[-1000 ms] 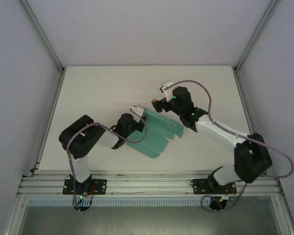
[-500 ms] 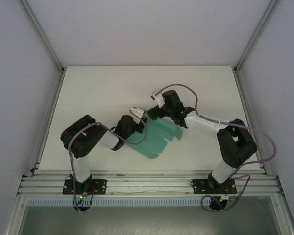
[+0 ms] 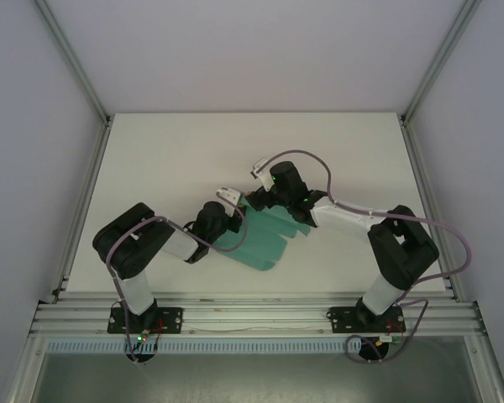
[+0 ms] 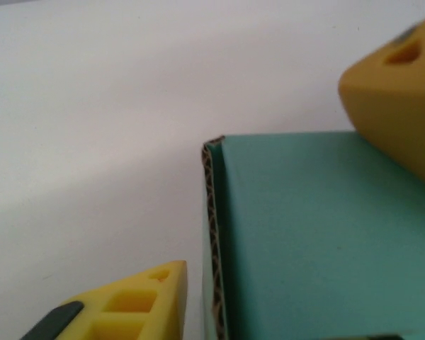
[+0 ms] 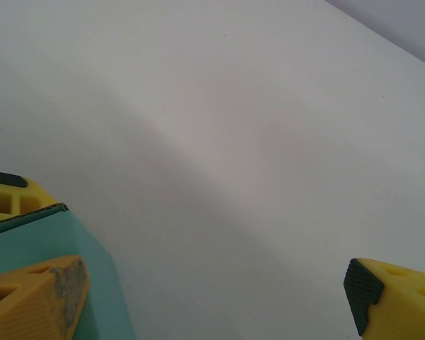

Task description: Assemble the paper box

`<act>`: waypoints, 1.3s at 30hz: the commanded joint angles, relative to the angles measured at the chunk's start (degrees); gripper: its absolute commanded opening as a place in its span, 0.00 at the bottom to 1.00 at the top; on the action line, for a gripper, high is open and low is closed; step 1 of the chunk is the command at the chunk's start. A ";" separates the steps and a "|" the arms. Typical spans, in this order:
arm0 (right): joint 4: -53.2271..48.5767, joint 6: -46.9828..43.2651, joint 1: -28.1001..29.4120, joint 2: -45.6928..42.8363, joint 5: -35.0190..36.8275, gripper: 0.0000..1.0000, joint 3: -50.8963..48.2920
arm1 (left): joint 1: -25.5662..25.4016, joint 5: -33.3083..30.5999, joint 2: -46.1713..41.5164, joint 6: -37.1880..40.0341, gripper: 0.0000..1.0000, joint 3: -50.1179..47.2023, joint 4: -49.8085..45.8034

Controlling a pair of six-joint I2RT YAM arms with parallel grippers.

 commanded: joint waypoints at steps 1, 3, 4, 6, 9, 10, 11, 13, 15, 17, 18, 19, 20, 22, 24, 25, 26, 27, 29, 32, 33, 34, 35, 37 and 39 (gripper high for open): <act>-6.79 -0.27 0.48 2.07 3.17 0.94 -1.63 | -0.34 -4.55 -1.30 -1.31 0.18 0.25 -2.02; -6.91 1.06 0.48 1.61 1.97 0.94 -1.63 | -0.36 -7.39 0.58 -1.25 0.10 1.63 -2.53; -7.06 1.91 0.51 1.48 1.54 0.94 -1.61 | -0.35 -8.55 1.72 -1.45 0.08 2.53 -2.83; -8.17 4.41 0.48 1.26 1.14 0.94 -1.04 | -0.35 -9.49 3.95 -1.79 0.04 4.29 -3.44; -9.93 8.31 0.50 1.06 0.75 0.94 -0.83 | -0.35 -11.57 6.57 -3.07 0.00 5.65 -3.16; -10.53 9.75 0.50 1.06 0.98 0.93 -0.67 | -0.43 -13.78 7.25 -3.72 0.00 5.91 -2.99; -11.51 11.70 0.56 1.06 1.50 0.93 -0.39 | -0.44 -15.96 7.38 -4.02 0.00 6.35 -3.54; -14.40 15.88 0.54 1.62 2.99 0.93 0.70 | -0.78 -20.95 9.04 -4.97 0.00 7.34 -5.81; -17.70 19.87 0.50 2.66 2.42 0.92 2.17 | -0.96 -23.12 9.23 -6.06 0.00 7.53 -6.99; -18.90 22.77 0.53 3.48 1.36 0.90 2.70 | -1.06 -23.25 9.47 -6.43 0.00 7.30 -7.69; -18.72 23.29 0.51 3.71 0.76 0.90 2.40 | -0.99 -22.37 9.57 -6.17 0.00 7.12 -7.63; -18.01 23.68 0.51 3.64 0.86 0.90 1.97 | -1.05 -20.94 9.58 -5.62 0.00 6.84 -7.31; -16.82 24.07 0.42 3.33 1.62 0.90 1.48 | -1.02 -19.12 9.39 -5.33 0.00 6.30 -6.48; -16.17 23.24 -0.39 2.02 2.26 0.90 1.63 | -1.05 -15.05 8.30 -4.05 0.00 5.44 -5.60; -17.72 22.34 -1.89 -0.12 1.57 0.91 3.15 | -1.05 -14.59 5.87 -4.47 0.00 6.29 -9.28; -18.46 21.26 -2.54 -1.58 1.45 0.91 3.72 | -1.05 -14.64 4.78 -4.58 0.00 7.15 -12.17; -18.69 19.83 -3.36 -3.62 1.78 0.92 3.76 | -1.01 -15.38 3.63 -5.30 0.00 7.94 -14.91; -18.68 18.17 -4.15 -5.70 2.05 0.93 3.60 | -1.01 -15.33 2.74 -5.47 0.00 8.60 -17.06; -19.21 14.27 -5.42 -10.21 2.45 0.95 2.58 | -0.94 -14.63 0.57 -6.91 0.00 9.09 -20.34; -23.80 8.43 -6.43 -16.33 -1.29 0.96 1.39 | -0.80 -11.19 -2.46 -8.16 0.00 8.38 -21.42; -26.39 7.09 -7.00 -18.14 -3.84 0.96 1.26 | -0.72 -10.10 -3.33 -8.30 0.00 8.59 -22.43; -28.83 7.10 -7.60 -19.40 -5.65 0.96 1.29 | -0.55 -9.66 -4.14 -8.94 0.00 8.80 -23.24; -31.63 7.76 -8.50 -20.42 -7.96 0.97 1.51 | -0.16 -8.89 -5.03 -9.78 0.00 9.32 -24.85; -36.07 8.53 -10.59 -21.79 -12.47 0.95 1.37 | 1.15 -5.02 -6.92 -11.47 0.00 9.75 -26.79; -36.21 9.28 -12.28 -23.27 -16.15 0.94 -1.12 | 3.02 -0.57 -9.17 -13.79 0.00 9.09 -26.46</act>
